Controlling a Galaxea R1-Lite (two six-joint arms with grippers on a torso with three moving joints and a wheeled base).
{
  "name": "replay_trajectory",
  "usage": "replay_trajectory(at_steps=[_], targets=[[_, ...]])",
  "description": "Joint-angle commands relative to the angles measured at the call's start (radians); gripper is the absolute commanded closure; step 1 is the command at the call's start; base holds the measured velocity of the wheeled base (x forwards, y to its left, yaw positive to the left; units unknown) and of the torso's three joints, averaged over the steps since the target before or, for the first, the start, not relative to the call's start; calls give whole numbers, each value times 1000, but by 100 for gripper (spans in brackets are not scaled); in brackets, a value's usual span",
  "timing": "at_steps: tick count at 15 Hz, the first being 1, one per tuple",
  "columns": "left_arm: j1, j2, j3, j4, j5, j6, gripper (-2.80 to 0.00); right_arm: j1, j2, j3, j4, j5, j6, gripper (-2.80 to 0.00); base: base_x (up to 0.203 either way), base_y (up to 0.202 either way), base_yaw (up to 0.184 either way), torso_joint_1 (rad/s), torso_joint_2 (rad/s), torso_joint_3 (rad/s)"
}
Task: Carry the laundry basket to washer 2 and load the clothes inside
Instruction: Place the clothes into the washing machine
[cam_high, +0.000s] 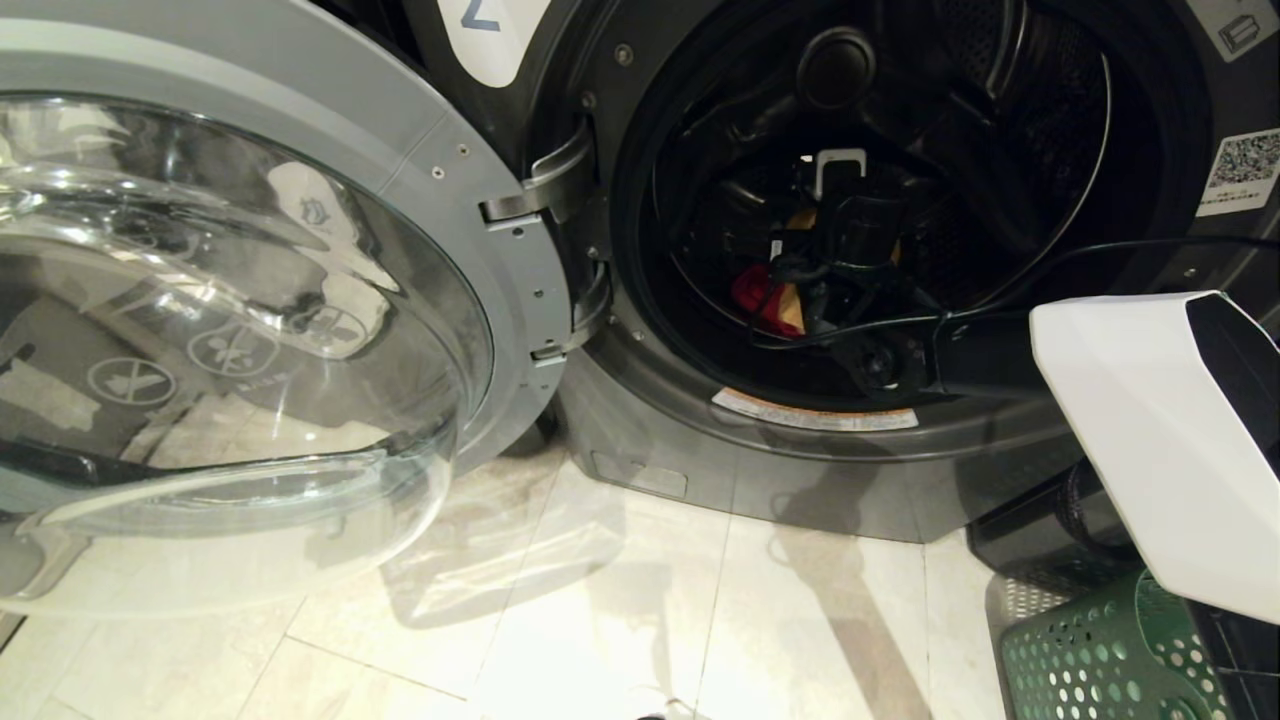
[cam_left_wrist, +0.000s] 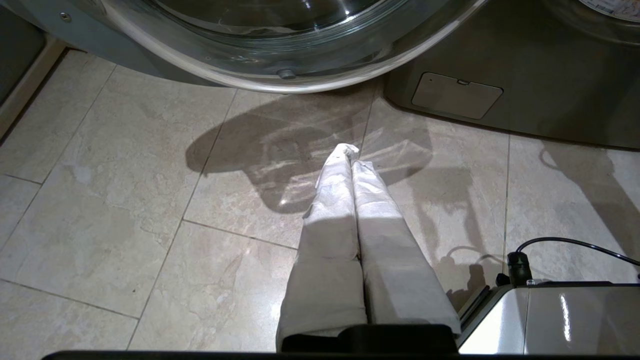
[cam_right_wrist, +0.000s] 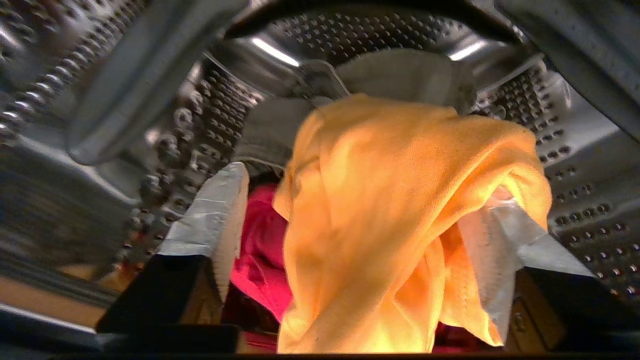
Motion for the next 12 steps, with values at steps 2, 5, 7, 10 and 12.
replay_trajectory(at_steps=[2, 5, 7, 10, 12], targets=[[1, 2, 0, 0, 0, 0, 0, -1, -22, -6, -70, 9, -4, -280, 0, 0, 0, 0, 0, 0], [0, 2, 0, 0, 0, 0, 0, 2, -20, 1, -208, 44, -4, -280, 0, 0, 0, 0, 0, 0], [1, 2, 0, 0, 0, 0, 0, 1, -22, 1, -186, 46, 0, -280, 0, 0, 0, 0, 0, 0], [1, 2, 0, 0, 0, 0, 0, 2, -26, 33, -155, 48, 16, -280, 0, 0, 0, 0, 0, 0], [1, 2, 0, 0, 0, 0, 0, 10, -33, 57, -135, 49, 43, -280, 0, 0, 0, 0, 0, 0]])
